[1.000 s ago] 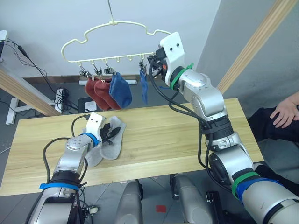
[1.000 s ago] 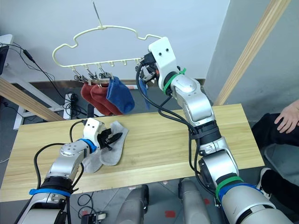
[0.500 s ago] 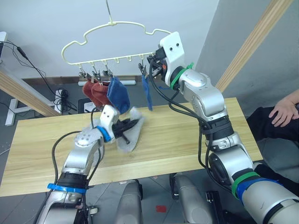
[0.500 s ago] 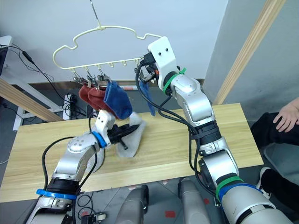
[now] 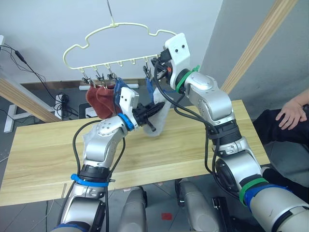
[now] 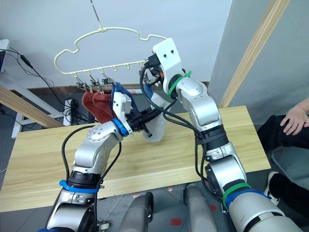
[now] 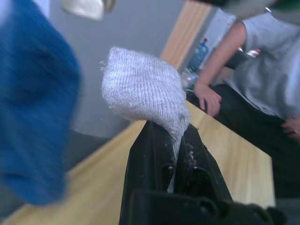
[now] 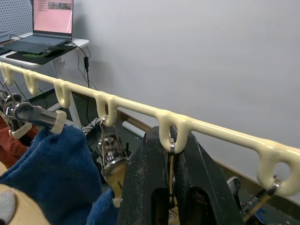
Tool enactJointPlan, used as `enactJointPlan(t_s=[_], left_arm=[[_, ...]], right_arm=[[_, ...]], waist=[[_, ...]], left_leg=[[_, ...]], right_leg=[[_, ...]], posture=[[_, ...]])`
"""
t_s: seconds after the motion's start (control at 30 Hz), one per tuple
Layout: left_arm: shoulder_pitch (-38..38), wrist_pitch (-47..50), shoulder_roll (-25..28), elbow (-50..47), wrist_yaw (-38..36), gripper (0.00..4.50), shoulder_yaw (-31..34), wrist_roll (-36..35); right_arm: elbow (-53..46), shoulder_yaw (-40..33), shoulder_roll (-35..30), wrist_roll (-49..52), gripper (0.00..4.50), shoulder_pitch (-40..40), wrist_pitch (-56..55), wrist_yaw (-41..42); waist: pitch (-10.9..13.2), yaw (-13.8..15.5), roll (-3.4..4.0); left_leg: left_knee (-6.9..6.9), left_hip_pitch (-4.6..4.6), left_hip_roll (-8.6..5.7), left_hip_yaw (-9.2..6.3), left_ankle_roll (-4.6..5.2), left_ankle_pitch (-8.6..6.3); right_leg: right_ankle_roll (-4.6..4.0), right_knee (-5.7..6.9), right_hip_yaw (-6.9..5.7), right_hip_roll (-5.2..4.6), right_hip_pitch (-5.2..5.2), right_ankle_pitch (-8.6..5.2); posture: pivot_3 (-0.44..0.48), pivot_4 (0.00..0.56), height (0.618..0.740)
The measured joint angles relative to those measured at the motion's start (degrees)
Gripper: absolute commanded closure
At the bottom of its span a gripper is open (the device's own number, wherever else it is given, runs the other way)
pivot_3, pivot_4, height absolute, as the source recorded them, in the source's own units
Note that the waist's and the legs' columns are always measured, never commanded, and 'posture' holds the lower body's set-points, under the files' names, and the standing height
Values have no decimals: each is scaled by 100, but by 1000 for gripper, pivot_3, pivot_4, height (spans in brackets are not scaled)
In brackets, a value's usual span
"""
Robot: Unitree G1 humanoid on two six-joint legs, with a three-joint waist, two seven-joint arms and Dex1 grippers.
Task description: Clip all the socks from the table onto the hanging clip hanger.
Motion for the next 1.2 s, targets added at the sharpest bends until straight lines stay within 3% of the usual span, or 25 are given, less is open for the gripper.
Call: enactJointPlan(t_s=[0.37,0.93,1.17,1.2], left_arm=[[-483,-311,-274,820,152,4480,6,78],[-783,-613,-386,970,272,4480,227,86],[-875,-698,-425,1086,375,4500,229,118],[-883,-713,-425,1116,413,4500,229,132]], right_arm=[[-2,-2,37,10,4500,-3,46,3],[-79,-33,84,102,4500,-3,267,8],[-160,-138,109,225,2144,33,433,8],[-160,-137,109,225,2144,44,461,8]], waist=[[0,-2,0],[0,-1,0],[0,-3,0],[0,-4,0]], left_leg=[[0,-2,-1,0,0,0],[-1,-4,-1,0,0,0],[-1,-5,0,-1,0,0],[-1,-5,0,-1,0,0]], right_leg=[[0,-4,1,0,0,0],[0,-7,0,0,0,0],[0,-8,0,0,0,0],[0,-8,0,0,-1,0]], posture=[[-111,362,740],[-107,361,740],[-105,362,740],[-105,362,740]])
